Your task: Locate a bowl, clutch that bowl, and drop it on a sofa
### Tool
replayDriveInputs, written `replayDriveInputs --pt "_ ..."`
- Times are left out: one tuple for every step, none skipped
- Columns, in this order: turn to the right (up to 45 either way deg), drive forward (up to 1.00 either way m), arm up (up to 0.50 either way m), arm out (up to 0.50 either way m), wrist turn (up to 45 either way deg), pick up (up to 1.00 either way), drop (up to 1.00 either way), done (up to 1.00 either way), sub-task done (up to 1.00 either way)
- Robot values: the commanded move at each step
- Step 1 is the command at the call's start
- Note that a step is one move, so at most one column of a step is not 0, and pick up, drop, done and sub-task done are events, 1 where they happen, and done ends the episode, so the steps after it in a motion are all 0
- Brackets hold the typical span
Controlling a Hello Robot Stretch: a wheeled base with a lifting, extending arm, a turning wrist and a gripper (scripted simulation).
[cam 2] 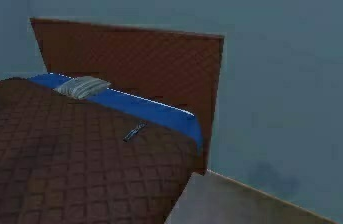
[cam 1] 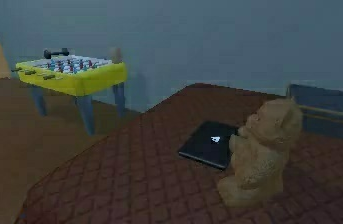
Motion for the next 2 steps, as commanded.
replayDriveInputs --pt "-45.0 0.00 0.00 0.00 0.0 0.00 0.00 0.00 0.00" --pt "-45.0 0.00 0.00 0.00 0.0 0.00 0.00 0.00 0.00"
